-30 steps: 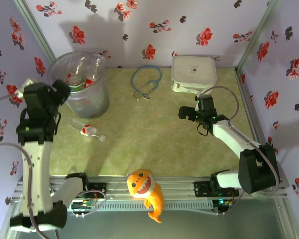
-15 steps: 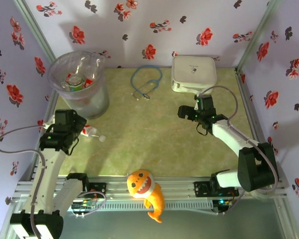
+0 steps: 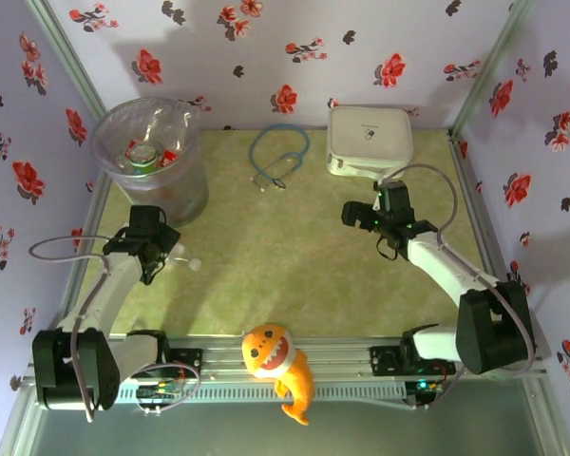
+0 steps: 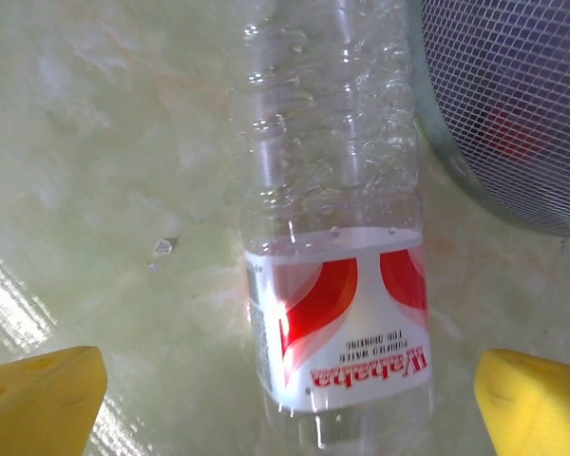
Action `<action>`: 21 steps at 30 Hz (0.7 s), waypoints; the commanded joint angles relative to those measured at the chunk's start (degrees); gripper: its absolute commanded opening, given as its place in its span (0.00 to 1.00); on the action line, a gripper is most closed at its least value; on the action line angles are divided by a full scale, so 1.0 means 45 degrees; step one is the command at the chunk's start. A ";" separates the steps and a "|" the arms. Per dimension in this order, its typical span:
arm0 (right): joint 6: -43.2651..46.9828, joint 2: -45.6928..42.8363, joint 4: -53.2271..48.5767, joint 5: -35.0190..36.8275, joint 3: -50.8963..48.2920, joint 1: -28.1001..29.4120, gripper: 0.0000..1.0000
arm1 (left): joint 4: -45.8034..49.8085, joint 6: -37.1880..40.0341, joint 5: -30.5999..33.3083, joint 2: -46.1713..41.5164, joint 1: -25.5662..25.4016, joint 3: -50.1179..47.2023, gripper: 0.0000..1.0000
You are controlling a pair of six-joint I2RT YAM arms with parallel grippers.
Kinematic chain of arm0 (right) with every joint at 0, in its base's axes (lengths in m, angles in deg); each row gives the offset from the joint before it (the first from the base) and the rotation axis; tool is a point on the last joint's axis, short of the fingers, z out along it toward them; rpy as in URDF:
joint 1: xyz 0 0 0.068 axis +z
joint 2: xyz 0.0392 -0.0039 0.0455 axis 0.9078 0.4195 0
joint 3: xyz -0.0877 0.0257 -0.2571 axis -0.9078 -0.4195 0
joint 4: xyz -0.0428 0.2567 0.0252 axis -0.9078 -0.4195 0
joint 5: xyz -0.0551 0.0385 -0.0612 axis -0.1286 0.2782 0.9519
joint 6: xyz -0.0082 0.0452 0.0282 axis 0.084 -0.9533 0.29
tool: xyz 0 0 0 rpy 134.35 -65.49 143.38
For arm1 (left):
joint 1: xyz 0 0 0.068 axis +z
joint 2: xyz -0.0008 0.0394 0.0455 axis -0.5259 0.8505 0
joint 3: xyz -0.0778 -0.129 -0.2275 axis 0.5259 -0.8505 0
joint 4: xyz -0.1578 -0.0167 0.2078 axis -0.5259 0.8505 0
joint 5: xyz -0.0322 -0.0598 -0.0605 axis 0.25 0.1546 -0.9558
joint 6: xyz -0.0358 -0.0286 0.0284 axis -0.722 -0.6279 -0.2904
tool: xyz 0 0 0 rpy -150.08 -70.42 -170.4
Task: Put the plastic bottles in the bin
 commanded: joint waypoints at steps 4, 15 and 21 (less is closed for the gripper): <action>0.0359 -0.0294 -0.0385 0.0528 -0.0243 -0.0058 0.99 | -0.1160 0.0121 -0.0069 0.1280 0.0264 0.0092 1.00; 0.0514 -0.0329 -0.0461 0.0641 -0.0224 -0.0042 0.99 | -0.0529 0.0054 -0.0001 0.2281 0.0373 -0.0119 0.95; 0.0450 -0.0341 -0.0416 0.0666 -0.0283 -0.0044 0.99 | 0.0408 0.0390 0.0406 0.0833 0.0653 -0.0971 0.91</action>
